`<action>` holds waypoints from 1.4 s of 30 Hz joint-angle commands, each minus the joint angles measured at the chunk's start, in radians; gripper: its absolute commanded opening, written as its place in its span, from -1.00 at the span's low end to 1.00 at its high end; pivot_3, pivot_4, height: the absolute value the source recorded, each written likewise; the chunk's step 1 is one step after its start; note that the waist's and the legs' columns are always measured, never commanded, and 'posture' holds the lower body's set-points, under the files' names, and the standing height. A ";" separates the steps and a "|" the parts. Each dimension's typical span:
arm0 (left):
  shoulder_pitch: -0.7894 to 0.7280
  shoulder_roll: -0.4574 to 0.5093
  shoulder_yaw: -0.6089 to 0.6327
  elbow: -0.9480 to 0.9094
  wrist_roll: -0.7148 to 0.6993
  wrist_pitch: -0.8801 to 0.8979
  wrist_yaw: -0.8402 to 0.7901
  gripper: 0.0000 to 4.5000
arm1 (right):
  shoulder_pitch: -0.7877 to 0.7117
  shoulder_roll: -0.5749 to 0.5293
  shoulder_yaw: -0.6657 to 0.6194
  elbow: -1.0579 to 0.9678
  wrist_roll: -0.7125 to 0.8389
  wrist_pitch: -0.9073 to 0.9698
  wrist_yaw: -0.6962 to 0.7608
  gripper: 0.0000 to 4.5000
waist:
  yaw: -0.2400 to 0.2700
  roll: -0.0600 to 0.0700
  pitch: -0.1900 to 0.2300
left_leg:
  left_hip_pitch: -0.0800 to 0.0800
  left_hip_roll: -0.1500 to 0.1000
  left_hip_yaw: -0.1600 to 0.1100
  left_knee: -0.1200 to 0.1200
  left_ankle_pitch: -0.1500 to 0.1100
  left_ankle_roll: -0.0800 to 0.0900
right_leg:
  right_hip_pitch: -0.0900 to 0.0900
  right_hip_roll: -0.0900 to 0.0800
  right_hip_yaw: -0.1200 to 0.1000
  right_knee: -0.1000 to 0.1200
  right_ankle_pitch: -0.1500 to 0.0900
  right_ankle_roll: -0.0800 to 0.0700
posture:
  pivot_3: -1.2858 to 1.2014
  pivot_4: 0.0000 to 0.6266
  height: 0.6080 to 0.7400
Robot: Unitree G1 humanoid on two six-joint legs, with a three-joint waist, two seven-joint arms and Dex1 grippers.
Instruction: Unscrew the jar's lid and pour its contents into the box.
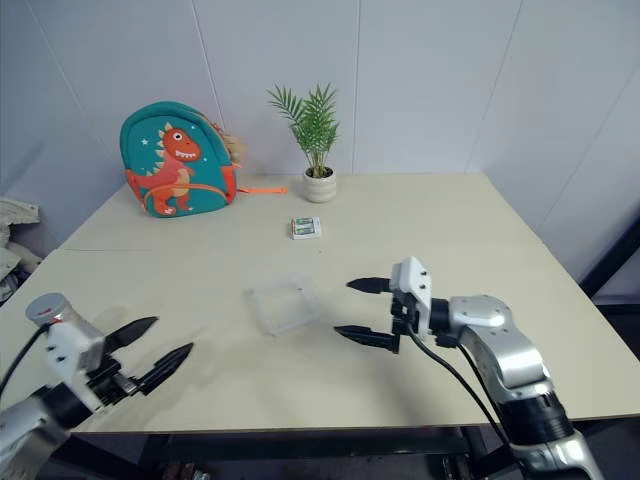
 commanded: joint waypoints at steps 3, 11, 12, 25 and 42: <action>0.093 -0.229 0.071 -0.123 0.147 -0.076 0.323 0.99 | -0.127 0.082 0.034 0.084 0.016 -0.045 0.077 1.00 | 0.004 0.000 0.000 | 0.000 0.000 0.000 0.000 0.000 0.000 | 0.000 0.000 0.000 0.000 0.000 0.000 | 0.03 -0.52 1.00; -0.078 -0.322 0.093 -0.003 0.259 -0.075 0.612 0.99 | -0.215 0.176 0.060 0.131 0.008 -0.076 0.118 1.00 | 0.005 -0.003 -0.002 | 0.002 0.000 -0.001 0.002 0.001 0.000 | 0.002 0.002 0.000 0.000 0.002 0.000 | 0.03 -0.52 1.00; -0.103 -0.306 0.091 0.023 0.276 -0.072 0.626 0.99 | -0.217 0.183 0.060 0.126 0.009 -0.074 0.115 1.00 | 0.004 -0.003 -0.002 | 0.002 0.000 -0.001 0.002 0.001 0.000 | 0.002 0.002 0.000 0.000 0.002 0.000 | 0.03 -0.52 1.00; -0.350 -0.192 0.060 0.248 0.401 -0.054 0.750 0.99 | -0.219 0.261 0.059 0.016 0.061 0.026 0.044 1.00 | 0.003 -0.003 -0.002 | 0.002 0.001 0.000 0.000 -0.002 -0.003 | 0.001 0.003 -0.001 0.001 0.010 0.015 | 0.03 -0.52 1.00; -0.481 -0.111 0.072 0.525 0.415 -0.161 0.785 0.99 | -0.215 0.251 0.056 0.028 0.043 0.016 0.055 1.00 | 0.003 -0.003 -0.002 | 0.001 0.002 -0.001 -0.001 -0.004 -0.003 | 0.000 0.003 -0.002 0.000 0.010 0.015 | 0.03 -0.52 1.00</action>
